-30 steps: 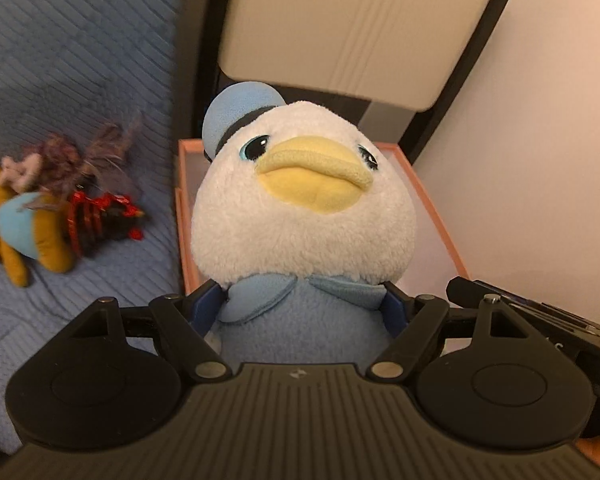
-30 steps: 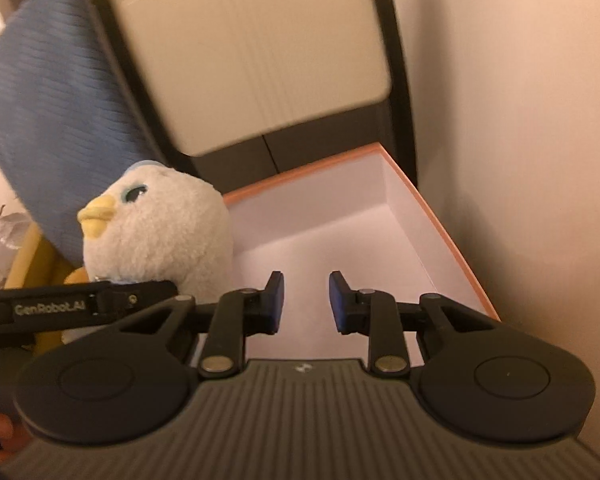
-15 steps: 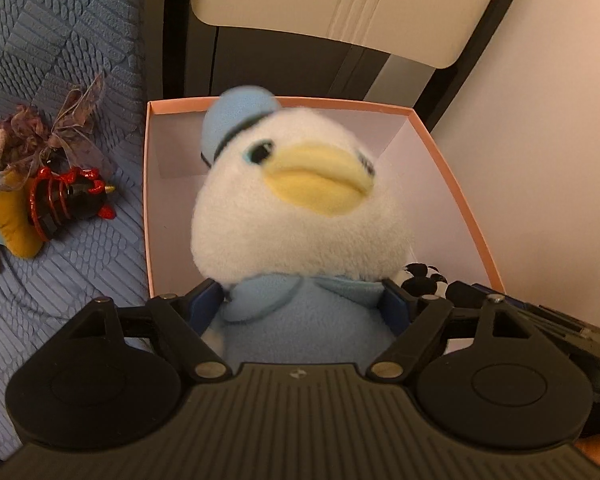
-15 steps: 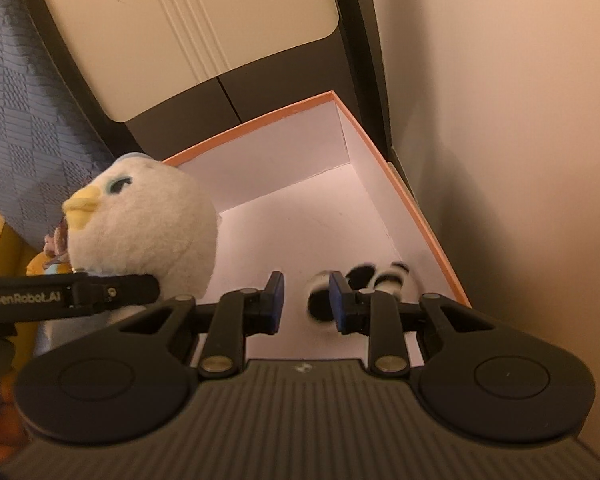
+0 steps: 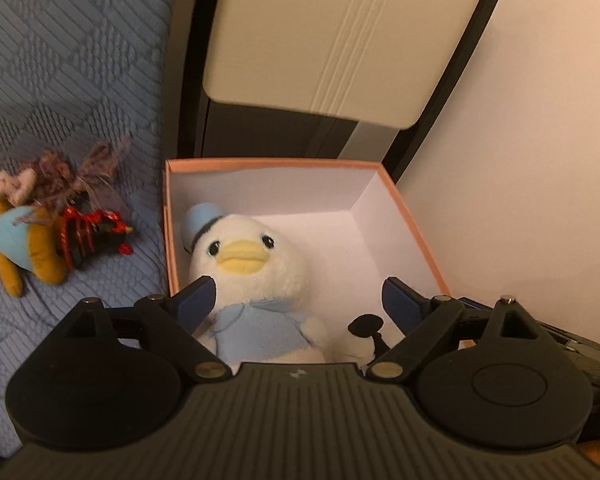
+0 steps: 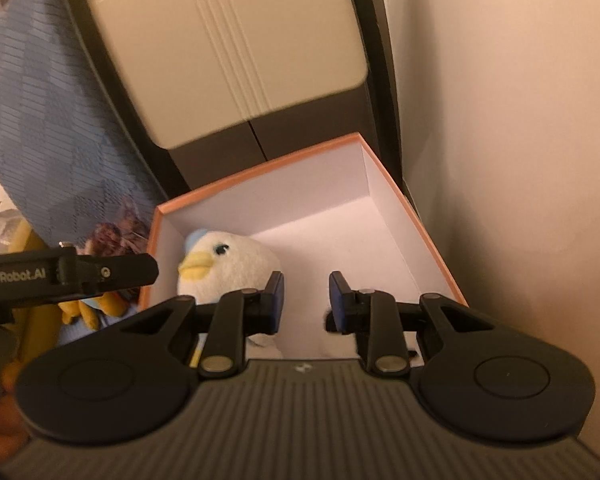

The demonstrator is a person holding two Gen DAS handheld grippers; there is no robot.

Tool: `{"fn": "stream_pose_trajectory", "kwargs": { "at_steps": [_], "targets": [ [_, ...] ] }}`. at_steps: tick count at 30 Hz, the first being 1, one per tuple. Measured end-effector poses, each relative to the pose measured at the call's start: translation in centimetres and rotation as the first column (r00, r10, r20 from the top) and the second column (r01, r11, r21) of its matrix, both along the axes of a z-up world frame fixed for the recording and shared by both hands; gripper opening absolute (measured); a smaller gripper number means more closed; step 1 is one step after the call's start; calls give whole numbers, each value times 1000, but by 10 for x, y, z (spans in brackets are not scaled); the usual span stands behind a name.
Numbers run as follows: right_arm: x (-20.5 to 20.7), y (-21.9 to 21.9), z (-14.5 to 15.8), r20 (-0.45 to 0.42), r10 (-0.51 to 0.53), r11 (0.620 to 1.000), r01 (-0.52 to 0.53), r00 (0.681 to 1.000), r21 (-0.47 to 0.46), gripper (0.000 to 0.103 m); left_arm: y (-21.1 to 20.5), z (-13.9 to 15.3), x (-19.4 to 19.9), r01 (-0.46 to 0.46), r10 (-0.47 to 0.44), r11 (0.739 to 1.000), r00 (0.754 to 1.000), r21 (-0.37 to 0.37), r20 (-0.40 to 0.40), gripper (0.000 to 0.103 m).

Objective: Organize objects
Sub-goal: 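Lower the duck into the pink box with the left tool while the right tool releases the panda, then withdraw both open tools up and away from the pink box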

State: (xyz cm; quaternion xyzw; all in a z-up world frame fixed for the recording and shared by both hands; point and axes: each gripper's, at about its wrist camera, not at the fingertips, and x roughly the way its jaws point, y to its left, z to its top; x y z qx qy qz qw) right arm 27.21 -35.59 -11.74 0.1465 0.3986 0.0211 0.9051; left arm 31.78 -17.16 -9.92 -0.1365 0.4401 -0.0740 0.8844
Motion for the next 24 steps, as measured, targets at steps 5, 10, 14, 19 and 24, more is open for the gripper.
{"fn": "stream_pose_trajectory", "kwargs": {
  "at_steps": [5, 10, 14, 19, 24],
  "targets": [
    [-17, 15, 26, 44, 16, 1000, -16, 999, 1, 28, 16, 27, -25, -5, 5, 1000, 998, 6, 59, 93],
    [-34, 33, 50, 84, 36, 999, -36, 996, -4, 28, 29, 46, -50, -14, 14, 1000, 995, -3, 102, 93],
    [-46, 49, 64, 110, 48, 999, -48, 993, -9, 28, 38, 58, -71, -17, 18, 1000, 991, -9, 134, 93],
    [-63, 67, 79, 132, 67, 998, -65, 989, -16, 28, 53, 71, -95, -19, 23, 999, 986, -26, 167, 93],
    [-77, 84, 90, 142, 84, 996, -84, 986, -6, 28, 71, 83, -115, -21, 28, 999, 980, -38, 199, 93]
  ]
}}
